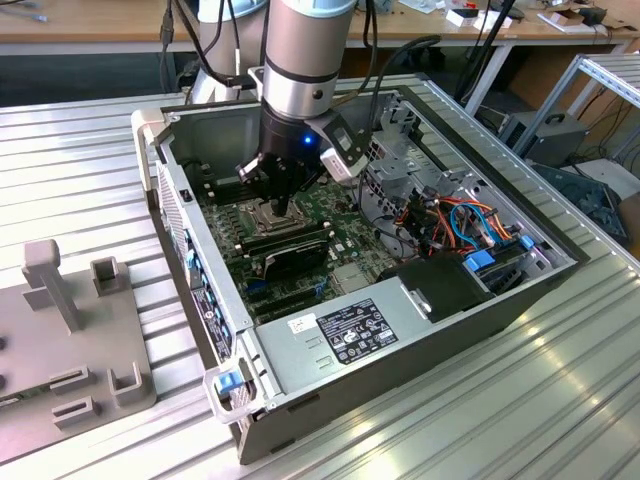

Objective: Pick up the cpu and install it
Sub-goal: 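Install the second cpu locking lever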

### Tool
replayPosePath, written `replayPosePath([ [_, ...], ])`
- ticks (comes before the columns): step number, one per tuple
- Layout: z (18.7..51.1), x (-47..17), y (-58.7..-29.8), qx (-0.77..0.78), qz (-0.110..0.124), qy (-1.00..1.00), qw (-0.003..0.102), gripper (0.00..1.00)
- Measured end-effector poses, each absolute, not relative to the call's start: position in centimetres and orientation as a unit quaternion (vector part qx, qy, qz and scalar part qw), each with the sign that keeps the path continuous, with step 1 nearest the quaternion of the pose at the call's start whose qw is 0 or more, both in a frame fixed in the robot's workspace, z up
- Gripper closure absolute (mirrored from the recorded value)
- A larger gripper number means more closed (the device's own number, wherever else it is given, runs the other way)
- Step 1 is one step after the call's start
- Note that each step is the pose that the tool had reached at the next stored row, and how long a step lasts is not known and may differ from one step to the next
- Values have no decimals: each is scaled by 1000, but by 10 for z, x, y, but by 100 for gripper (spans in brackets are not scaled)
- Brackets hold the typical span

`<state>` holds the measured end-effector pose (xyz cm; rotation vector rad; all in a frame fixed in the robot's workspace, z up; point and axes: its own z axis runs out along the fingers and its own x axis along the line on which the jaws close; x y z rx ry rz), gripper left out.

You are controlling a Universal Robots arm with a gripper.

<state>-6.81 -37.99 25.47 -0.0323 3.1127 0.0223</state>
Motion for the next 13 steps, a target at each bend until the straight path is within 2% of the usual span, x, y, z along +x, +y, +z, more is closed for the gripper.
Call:
replayPosePath([
  [13, 253, -68, -380, -10, 7, 1000, 14, 89],
])
